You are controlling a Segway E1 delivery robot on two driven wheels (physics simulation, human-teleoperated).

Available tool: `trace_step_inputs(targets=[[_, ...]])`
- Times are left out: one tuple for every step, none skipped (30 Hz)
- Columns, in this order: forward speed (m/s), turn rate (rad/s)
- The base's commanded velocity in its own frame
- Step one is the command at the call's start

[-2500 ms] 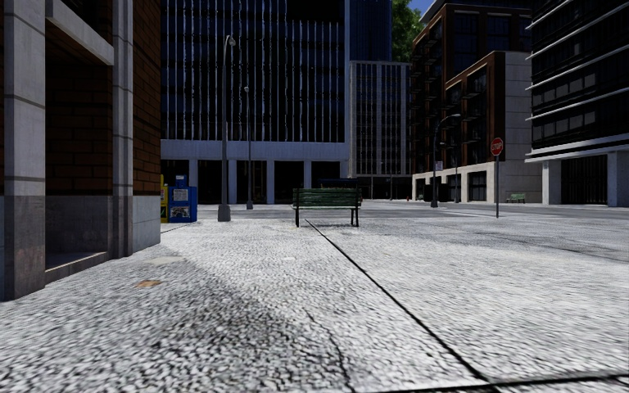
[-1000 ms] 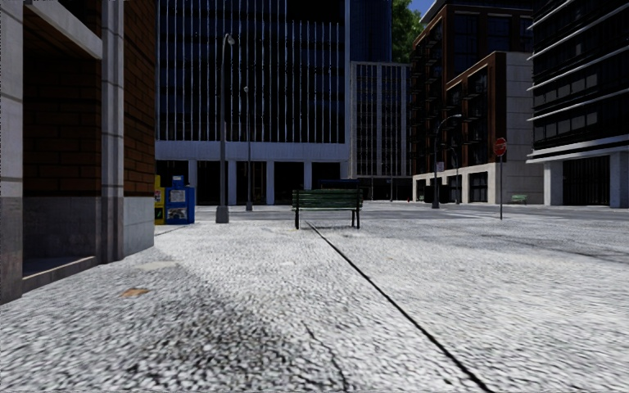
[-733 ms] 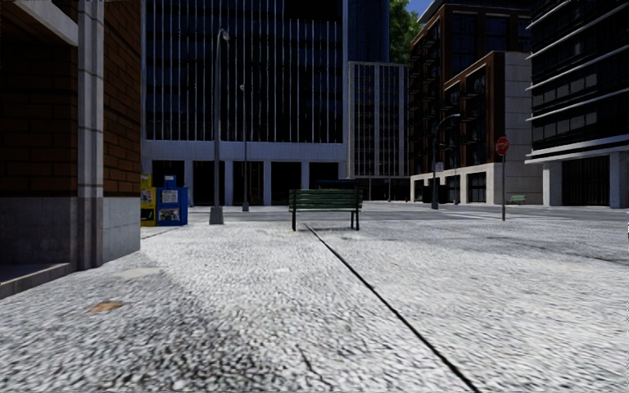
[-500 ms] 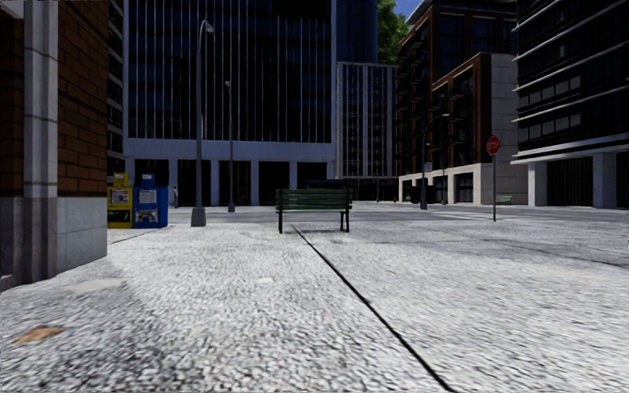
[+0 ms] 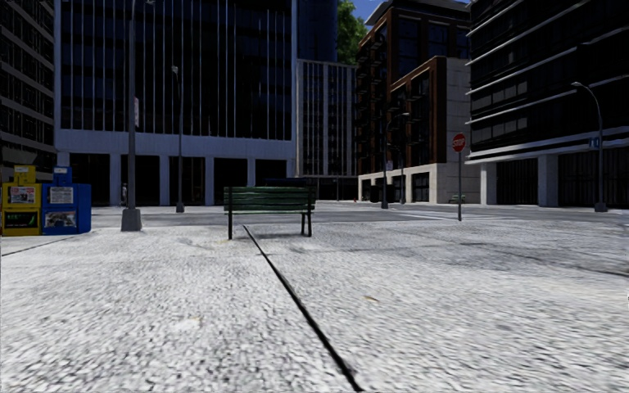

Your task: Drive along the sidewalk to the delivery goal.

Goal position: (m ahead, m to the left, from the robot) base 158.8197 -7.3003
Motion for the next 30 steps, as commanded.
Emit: trace_step_inputs(targets=[[2.0, -0.51], [2.0, -0.51], [2.0, -0.51], [2.0, -0.51], [2.0, -0.51], [2.0, -0.52], [2.0, -0.52], [2.0, -0.52], [2.0, -0.53], [2.0, -0.53], [2.0, -0.53], [2.0, -0.53], [2.0, -0.53], [2.0, -0.53], [2.0, -0.53], [2.0, -0.53], [2.0, -0.53], [2.0, -0.53], [2.0, -0.53], [2.0, -0.53], [2.0, -0.53], [2.0, -0.53], [2.0, -0.53], [2.0, -0.53], [2.0, -0.53], [2.0, -0.53], [2.0, -0.53], [2.0, -0.53], [2.0, -0.53], [2.0, -0.53]])
